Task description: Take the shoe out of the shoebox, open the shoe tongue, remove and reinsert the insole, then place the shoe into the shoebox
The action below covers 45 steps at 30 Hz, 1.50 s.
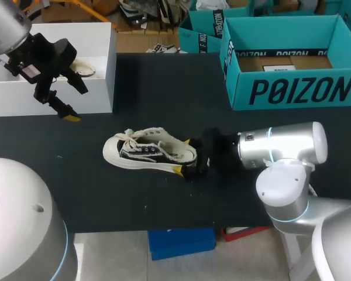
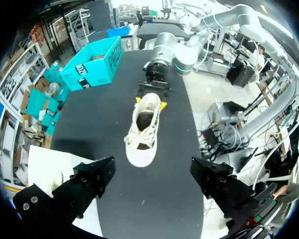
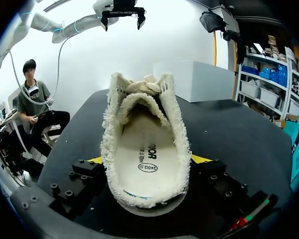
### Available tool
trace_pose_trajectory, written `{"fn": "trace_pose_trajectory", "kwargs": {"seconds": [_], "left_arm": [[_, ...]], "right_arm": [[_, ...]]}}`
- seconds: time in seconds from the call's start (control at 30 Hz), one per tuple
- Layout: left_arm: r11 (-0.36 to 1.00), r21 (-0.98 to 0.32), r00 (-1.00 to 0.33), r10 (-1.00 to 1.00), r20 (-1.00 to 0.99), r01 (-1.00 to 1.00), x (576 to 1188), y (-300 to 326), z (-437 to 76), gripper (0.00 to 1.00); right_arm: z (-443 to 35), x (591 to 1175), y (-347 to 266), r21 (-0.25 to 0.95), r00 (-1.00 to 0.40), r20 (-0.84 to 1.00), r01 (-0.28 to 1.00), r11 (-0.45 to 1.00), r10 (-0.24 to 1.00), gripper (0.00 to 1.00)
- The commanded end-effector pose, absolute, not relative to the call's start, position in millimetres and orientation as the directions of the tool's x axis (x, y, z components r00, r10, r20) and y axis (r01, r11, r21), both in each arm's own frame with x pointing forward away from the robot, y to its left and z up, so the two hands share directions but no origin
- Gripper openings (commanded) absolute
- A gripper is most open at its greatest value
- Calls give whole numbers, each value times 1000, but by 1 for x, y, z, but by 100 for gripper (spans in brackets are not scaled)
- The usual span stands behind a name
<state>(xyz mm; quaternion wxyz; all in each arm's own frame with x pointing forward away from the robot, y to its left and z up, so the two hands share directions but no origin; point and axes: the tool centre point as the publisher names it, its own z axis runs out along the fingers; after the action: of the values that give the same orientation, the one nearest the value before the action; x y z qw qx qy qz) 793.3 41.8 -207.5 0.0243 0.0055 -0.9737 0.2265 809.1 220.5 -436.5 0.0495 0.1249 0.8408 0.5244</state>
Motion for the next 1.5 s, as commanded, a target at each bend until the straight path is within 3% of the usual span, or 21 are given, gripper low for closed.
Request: {"fn": "trace_pose_trajectory", "kwargs": {"seconds": [0.03, 0.83, 0.97, 1.17, 1.37, 1.5], "left_arm": [[927, -370, -998, -51, 33, -60, 777, 23, -208, 100], [921, -388, -999, -30, 32, -40, 764, 0, -206, 100], [902, -329, -960, -276, 57, -279, 771, -15, -212, 100], [737, -154, -752, -649, 115, -659, 782, -28, -222, 100], [547, -77, -552, -831, 70, -833, 795, -42, -230, 100], [542, -99, -551, -828, 107, -834, 795, -48, -228, 100]], "right_arm": [[-452, 813, 233, 898, -962, 45, 157, 411, 270, 0], [-452, 813, 233, 898, -962, 45, 157, 411, 270, 0], [-452, 813, 233, 898, -962, 45, 157, 411, 270, 0], [-452, 813, 233, 898, -962, 45, 157, 411, 270, 0], [-452, 813, 233, 898, -962, 45, 157, 411, 270, 0], [-452, 813, 233, 898, -962, 45, 157, 411, 270, 0]]}}
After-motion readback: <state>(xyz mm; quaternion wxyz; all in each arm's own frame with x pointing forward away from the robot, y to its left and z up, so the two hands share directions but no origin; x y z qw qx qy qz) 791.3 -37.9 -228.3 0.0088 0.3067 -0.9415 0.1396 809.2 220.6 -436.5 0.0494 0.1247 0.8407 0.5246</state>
